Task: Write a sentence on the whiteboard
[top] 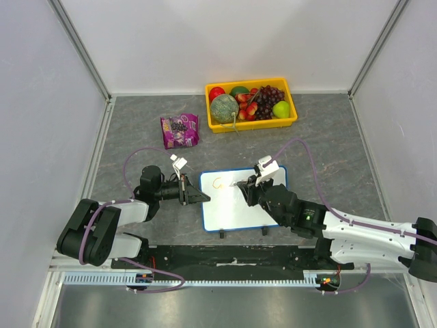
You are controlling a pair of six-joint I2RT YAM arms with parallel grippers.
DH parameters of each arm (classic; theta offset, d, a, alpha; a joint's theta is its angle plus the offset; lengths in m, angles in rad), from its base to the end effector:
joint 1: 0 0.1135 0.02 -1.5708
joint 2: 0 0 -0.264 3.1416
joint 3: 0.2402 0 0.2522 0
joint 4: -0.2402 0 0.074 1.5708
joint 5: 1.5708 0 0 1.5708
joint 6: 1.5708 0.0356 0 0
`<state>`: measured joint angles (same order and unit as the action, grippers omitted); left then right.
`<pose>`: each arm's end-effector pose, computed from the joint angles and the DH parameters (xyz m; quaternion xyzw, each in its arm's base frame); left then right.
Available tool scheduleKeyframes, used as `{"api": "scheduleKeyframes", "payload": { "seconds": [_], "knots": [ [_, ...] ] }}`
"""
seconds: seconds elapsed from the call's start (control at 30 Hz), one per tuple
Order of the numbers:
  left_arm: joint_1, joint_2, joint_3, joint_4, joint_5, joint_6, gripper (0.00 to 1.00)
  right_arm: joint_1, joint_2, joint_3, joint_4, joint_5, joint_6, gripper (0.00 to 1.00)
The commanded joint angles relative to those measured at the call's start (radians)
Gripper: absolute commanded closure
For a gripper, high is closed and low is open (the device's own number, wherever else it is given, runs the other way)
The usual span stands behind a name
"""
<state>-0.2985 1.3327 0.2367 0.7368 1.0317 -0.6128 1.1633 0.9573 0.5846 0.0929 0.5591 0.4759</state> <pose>0.1912 -0.0908 0.1472 0.1655 0.7502 -0.5821 0.2663 0.1038 0.1928 0.2673 -0.1024 0.7788 0.2722 0.5557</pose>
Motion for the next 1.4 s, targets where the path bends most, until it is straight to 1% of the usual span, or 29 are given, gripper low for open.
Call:
{"api": "scheduleKeyframes", "payload": {
  "seconds": [0.0, 0.3, 0.5, 0.8, 1.03, 1.17, 1.37],
  "knots": [
    [-0.001, 0.014, 0.012, -0.022, -0.053, 0.041, 0.98, -0.002, -0.005, -0.014, -0.065, 0.088, -0.013, 1.0],
    [0.001, 0.014, 0.012, -0.022, -0.053, 0.041, 0.98, -0.002, 0.004, 0.004, -0.022, 0.133, -0.022, 1.0],
    [-0.001, 0.013, 0.012, -0.022, -0.052, 0.041, 0.98, -0.002, 0.037, 0.029, -0.002, 0.124, -0.026, 1.0],
    [-0.001, 0.011, 0.012, -0.024, -0.053, 0.041, 0.98, -0.002, 0.041, 0.037, 0.03, 0.099, -0.033, 1.0],
    [-0.001, 0.013, 0.012, -0.024, -0.053, 0.041, 0.98, -0.002, 0.009, 0.032, 0.054, 0.068, -0.039, 1.0],
    [-0.001, 0.011, 0.012, -0.024, -0.053, 0.041, 0.98, -0.002, -0.038, 0.015, 0.074, 0.048, -0.04, 1.0],
    [-0.001, 0.013, 0.01, -0.024, -0.053, 0.041, 0.98, -0.002, -0.097, -0.006, 0.062, 0.085, -0.043, 1.0]
  ]
}}
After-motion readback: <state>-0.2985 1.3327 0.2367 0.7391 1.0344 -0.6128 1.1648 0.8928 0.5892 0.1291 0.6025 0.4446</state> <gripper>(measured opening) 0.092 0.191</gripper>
